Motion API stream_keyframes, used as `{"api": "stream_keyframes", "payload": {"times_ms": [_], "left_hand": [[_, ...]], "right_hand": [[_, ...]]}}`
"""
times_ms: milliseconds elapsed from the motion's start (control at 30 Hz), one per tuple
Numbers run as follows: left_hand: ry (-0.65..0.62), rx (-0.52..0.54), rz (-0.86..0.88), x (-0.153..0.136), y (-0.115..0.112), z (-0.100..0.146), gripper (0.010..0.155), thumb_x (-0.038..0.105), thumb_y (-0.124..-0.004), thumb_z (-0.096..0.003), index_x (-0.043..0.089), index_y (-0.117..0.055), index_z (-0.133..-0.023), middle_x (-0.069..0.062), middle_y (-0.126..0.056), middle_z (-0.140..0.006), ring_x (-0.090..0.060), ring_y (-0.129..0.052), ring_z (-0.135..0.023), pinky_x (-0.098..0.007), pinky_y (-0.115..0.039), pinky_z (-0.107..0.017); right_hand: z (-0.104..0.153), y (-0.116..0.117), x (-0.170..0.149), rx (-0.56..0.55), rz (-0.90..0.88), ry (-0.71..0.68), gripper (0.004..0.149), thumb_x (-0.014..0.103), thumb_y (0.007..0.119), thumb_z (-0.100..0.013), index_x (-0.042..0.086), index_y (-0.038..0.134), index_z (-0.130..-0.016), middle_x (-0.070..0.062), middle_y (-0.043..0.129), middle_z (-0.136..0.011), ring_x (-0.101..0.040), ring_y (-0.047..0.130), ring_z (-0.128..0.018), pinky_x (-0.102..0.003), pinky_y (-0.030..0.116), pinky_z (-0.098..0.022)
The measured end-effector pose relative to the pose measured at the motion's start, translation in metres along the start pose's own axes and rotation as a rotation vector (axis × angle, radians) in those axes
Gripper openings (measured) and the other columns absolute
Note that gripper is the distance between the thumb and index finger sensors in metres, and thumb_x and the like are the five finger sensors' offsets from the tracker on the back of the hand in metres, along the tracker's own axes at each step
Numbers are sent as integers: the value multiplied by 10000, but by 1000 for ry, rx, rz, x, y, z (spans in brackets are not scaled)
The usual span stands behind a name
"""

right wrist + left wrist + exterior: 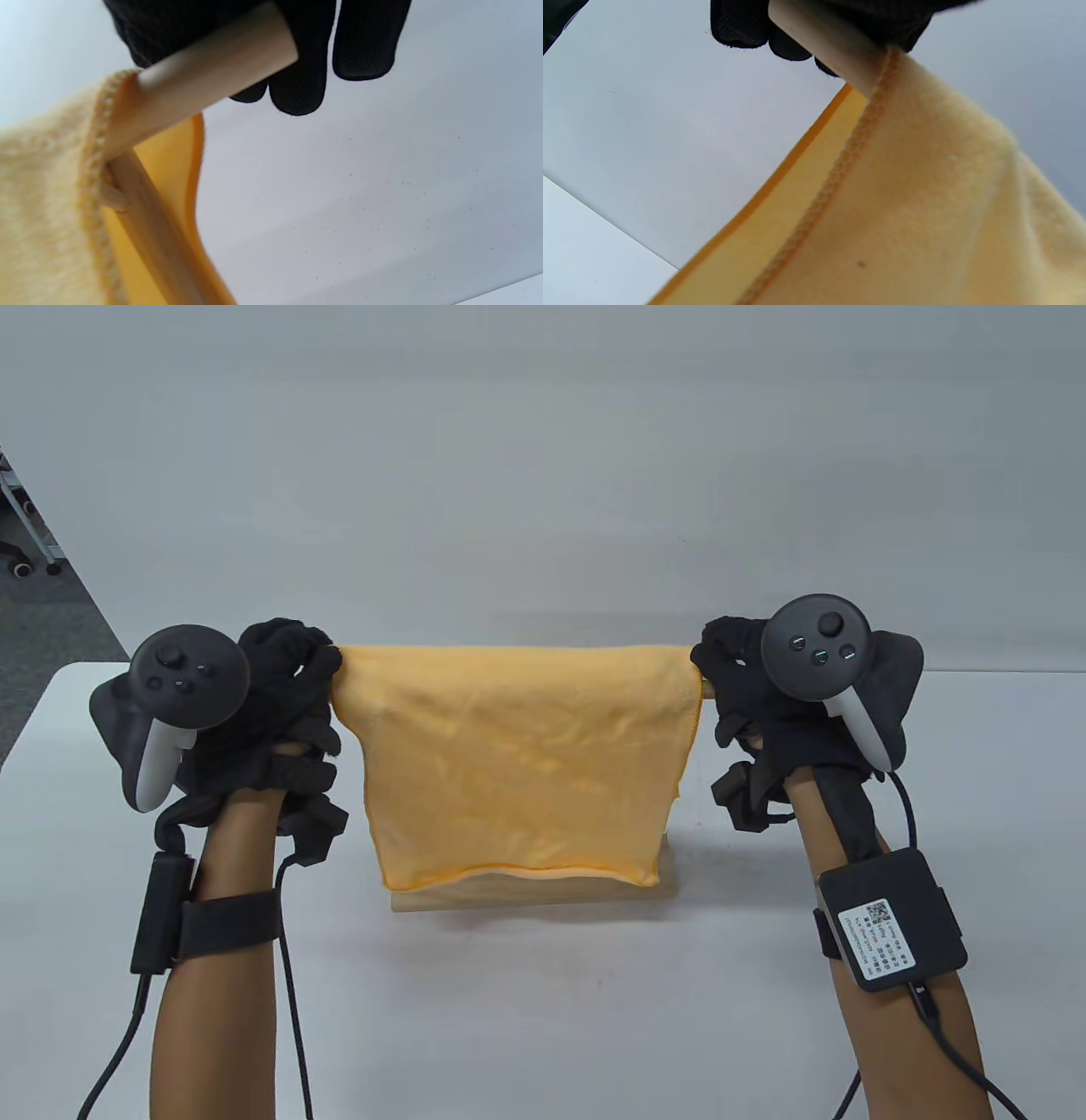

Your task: Drape rectangular towel over desktop hanging rack bar

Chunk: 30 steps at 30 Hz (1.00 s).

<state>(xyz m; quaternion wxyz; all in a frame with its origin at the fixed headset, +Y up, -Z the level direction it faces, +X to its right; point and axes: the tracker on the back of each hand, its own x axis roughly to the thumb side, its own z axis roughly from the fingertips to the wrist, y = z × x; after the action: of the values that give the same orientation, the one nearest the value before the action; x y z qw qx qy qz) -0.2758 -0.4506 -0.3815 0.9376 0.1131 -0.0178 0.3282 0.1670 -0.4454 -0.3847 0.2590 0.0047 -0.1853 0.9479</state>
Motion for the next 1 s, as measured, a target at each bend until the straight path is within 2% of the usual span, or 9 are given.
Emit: {"api": "stream_keyframes", "payload": {"times_ms": [133, 233, 333, 467, 567, 633, 700, 833, 1000], "left_hand": [[-81, -61, 98, -5, 3, 4, 504, 447, -720, -613, 238, -652, -1067, -177, -519, -1188, -507, -518, -1083, -815, -324, -700], [-111, -204, 101, -6, 1, 5, 538, 483, -752, -596, 262, -654, -1077, -181, -505, -1201, -524, -458, -1106, -828, -279, -696], [-141, -214, 91, -3, -2, 5, 464, 424, -791, -591, 253, -735, -1019, -177, -582, -1176, -521, -494, -1106, -829, -312, -695], [-173, -113, 105, 5, 0, 7, 388, 362, -813, -587, 217, -793, -946, -151, -644, -1143, -499, -587, -1076, -811, -386, -701], [-150, -12, 106, 8, 1, 9, 400, 370, -783, -600, 183, -759, -953, -140, -620, -1143, -486, -591, -1069, -801, -395, -705], [-120, 20, 69, 9, 0, 9, 402, 383, -778, -602, 194, -752, -956, -137, -621, -1141, -483, -595, -1066, -798, -397, -707], [-89, -21, 40, 8, -4, 8, 419, 403, -759, -608, 223, -728, -985, -147, -591, -1162, -495, -573, -1073, -805, -376, -705], [-112, -135, 130, -1, -8, 9, 561, 484, -741, -600, 241, -616, -1090, -178, -481, -1207, -514, -481, -1101, -826, -293, -698], [-140, -151, 69, -4, -7, 10, 476, 449, -763, -597, 249, -720, -1026, -173, -530, -1192, -515, -490, -1101, -825, -300, -699]], "right_hand": [[5, -5, -7, -37, -103, -113, 493, 433, 748, -412, 191, 799, -838, -123, 897, -883, -482, 752, -874, -814, 346, -596], [6, -3, -8, 98, -191, -201, 538, 464, 747, -407, 201, 766, -875, -145, 839, -946, -499, 701, -907, -818, 320, -602], [7, 4, -4, 187, -167, -220, 520, 448, 763, -409, 211, 766, -873, -133, 829, -957, -499, 672, -929, -819, 301, -608], [11, 5, 5, -38, -132, -255, 368, 346, 811, -381, 193, 912, -699, -77, 981, -781, -433, 824, -835, -804, 401, -594], [12, 1, 7, -190, -106, -178, 359, 331, 801, -380, 175, 918, -682, -82, 991, -749, -419, 852, -803, -794, 415, -597], [10, 1, 5, -216, -103, -116, 364, 344, 792, -386, 179, 912, -687, -85, 992, -750, -421, 857, -796, -790, 424, -593], [9, 6, 2, -89, -126, -56, 400, 373, 759, -416, 174, 873, -744, -107, 944, -820, -448, 811, -831, -798, 390, -601], [12, 8, -3, -56, -170, -111, 484, 426, 752, -410, 170, 825, -815, -131, 908, -869, -477, 769, -858, -811, 362, -598], [14, 14, -1, 135, -220, -213, 522, 438, 751, -413, 188, 767, -871, -132, 842, -941, -502, 671, -926, -825, 295, -602]]}}
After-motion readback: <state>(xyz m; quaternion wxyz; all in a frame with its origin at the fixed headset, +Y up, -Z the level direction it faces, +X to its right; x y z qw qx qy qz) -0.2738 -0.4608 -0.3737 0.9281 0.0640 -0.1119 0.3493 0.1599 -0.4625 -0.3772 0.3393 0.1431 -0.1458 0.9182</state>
